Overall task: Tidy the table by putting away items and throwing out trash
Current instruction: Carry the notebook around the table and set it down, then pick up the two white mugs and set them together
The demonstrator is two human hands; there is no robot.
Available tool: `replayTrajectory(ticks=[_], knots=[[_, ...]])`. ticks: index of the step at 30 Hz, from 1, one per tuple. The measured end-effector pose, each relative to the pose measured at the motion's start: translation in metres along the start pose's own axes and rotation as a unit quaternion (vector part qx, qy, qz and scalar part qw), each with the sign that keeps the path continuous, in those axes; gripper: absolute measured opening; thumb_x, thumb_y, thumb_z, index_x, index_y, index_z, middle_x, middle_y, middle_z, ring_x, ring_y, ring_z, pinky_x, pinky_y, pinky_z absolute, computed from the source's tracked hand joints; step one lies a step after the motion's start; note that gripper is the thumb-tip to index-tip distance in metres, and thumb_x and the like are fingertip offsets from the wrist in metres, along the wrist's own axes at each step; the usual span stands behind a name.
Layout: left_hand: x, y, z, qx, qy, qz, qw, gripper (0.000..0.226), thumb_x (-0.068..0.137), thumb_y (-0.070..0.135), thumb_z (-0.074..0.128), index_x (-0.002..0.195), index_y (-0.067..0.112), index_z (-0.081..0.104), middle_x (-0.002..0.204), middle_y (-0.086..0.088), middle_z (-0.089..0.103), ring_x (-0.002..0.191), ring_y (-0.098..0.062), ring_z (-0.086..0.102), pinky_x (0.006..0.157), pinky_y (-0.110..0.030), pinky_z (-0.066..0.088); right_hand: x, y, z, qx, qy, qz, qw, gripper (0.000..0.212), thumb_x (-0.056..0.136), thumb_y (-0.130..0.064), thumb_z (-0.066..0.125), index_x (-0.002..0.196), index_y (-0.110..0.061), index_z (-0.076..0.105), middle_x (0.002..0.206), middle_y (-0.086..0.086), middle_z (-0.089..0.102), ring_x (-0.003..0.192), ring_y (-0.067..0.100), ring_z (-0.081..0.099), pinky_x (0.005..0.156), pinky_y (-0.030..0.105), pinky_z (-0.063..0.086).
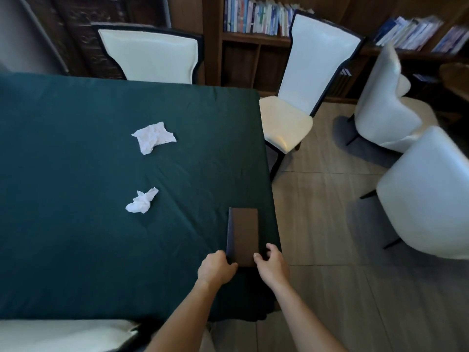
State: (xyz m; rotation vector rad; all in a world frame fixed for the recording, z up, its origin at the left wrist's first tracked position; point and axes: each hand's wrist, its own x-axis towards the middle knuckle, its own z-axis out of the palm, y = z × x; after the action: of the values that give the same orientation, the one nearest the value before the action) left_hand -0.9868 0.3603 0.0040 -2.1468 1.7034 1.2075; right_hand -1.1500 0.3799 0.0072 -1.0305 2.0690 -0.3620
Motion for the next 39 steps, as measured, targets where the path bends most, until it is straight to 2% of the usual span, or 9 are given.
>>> replayTrajectory(ticks=[4, 8, 10, 14, 18, 23, 27, 33, 39], knots=[[-0.025, -0.001, -0.010, 0.023, 0.074, 0.025, 0.997, 0.037, 0.094, 0.053, 0.056, 0.094, 0.017, 0.049, 0.105, -0.008, 0.067, 0.088, -0.028, 0.062, 0.070, -0.035, 0.047, -0.003, -0.003, -0.019, -0.080, -0.011, -0.092, 0.992, 0.064, 0.099, -0.044, 0.056, 0.155, -0.020, 0.035, 0.153, 0.009, 0.047, 0.139, 0.028, 0.047, 0.112, 0.042, 0.042], [-0.070, -0.004, -0.027, 0.028, 0.166, 0.051, 0.984, 0.043, 0.095, 0.049, 0.056, 0.107, 0.008, 0.062, 0.117, -0.015, 0.072, 0.108, -0.038, 0.068, 0.082, -0.041, 0.054, -0.019, -0.023, -0.037, -0.169, -0.041, -0.210, 0.962, 0.061, 0.099, -0.047, 0.053, 0.151, -0.017, 0.045, 0.152, 0.014, 0.045, 0.138, 0.034, 0.044, 0.114, 0.041, 0.039], [-0.100, -0.010, -0.034, 0.019, 0.164, 0.044, 0.985, 0.046, 0.095, 0.051, 0.056, 0.117, 0.011, 0.066, 0.123, -0.014, 0.073, 0.115, -0.037, 0.067, 0.092, -0.042, 0.056, -0.034, -0.034, -0.042, -0.195, -0.064, -0.263, 0.943, 0.059, 0.097, -0.049, 0.053, 0.147, -0.018, 0.051, 0.152, 0.015, 0.044, 0.139, 0.036, 0.042, 0.115, 0.042, 0.038], [-0.167, -0.031, -0.045, 0.013, 0.125, 0.021, 0.992, 0.052, 0.094, 0.058, 0.058, 0.124, 0.018, 0.071, 0.129, -0.005, 0.074, 0.122, -0.030, 0.065, 0.099, -0.037, 0.053, -0.073, -0.058, -0.050, -0.259, -0.127, -0.353, 0.890, 0.063, 0.093, -0.054, 0.055, 0.144, -0.018, 0.053, 0.149, 0.016, 0.049, 0.139, 0.036, 0.044, 0.114, 0.042, 0.039], [-0.238, -0.057, -0.068, -0.017, 0.153, -0.014, 0.988, 0.050, 0.092, 0.058, 0.060, 0.127, 0.023, 0.071, 0.129, -0.002, 0.074, 0.121, -0.027, 0.066, 0.105, -0.037, 0.052, -0.127, -0.097, -0.057, -0.349, -0.193, -0.422, 0.815, 0.063, 0.088, -0.058, 0.060, 0.141, -0.024, 0.057, 0.146, 0.007, 0.057, 0.135, 0.027, 0.051, 0.111, 0.040, 0.043], [-0.316, -0.099, -0.102, -0.050, 0.184, -0.051, 0.980, 0.045, 0.087, 0.062, 0.061, 0.120, 0.034, 0.072, 0.121, 0.003, 0.076, 0.107, -0.019, 0.070, 0.104, -0.041, 0.055, -0.206, -0.158, -0.050, -0.381, -0.193, -0.527, 0.735, 0.059, 0.090, -0.056, 0.061, 0.140, -0.026, 0.058, 0.148, 0.002, 0.054, 0.137, 0.024, 0.049, 0.107, 0.038, 0.041], [-0.373, -0.154, -0.137, -0.032, 0.243, -0.112, 0.963, 0.042, 0.088, 0.061, 0.062, 0.118, 0.035, 0.073, 0.125, 0.003, 0.074, 0.119, -0.022, 0.065, 0.109, -0.042, 0.050, -0.265, -0.204, -0.030, -0.386, -0.204, -0.562, 0.702, 0.060, 0.086, -0.060, 0.062, 0.138, -0.032, 0.058, 0.140, 0.001, 0.060, 0.117, 0.024, 0.061, 0.099, 0.039, 0.050], [-0.440, -0.268, -0.174, -0.031, 0.284, -0.190, 0.939, 0.045, 0.087, 0.060, 0.061, 0.115, 0.029, 0.075, 0.120, -0.002, 0.075, 0.111, -0.025, 0.069, 0.103, -0.042, 0.055, -0.345, -0.260, 0.031, -0.419, -0.207, -0.606, 0.644, 0.057, 0.088, -0.059, 0.065, 0.136, -0.029, 0.060, 0.141, 0.001, 0.061, 0.130, 0.024, 0.056, 0.105, 0.035, 0.043], [-0.477, -0.400, -0.197, -0.041, 0.267, -0.237, 0.933, 0.050, 0.085, 0.062, 0.061, 0.116, 0.026, 0.074, 0.117, -0.004, 0.076, 0.105, -0.027, 0.072, 0.097, -0.045, 0.060, -0.430, -0.304, 0.131, -0.440, -0.222, -0.614, 0.617, 0.058, 0.088, -0.057, 0.068, 0.137, -0.027, 0.060, 0.140, 0.002, 0.062, 0.131, 0.024, 0.055, 0.108, 0.036, 0.043]])
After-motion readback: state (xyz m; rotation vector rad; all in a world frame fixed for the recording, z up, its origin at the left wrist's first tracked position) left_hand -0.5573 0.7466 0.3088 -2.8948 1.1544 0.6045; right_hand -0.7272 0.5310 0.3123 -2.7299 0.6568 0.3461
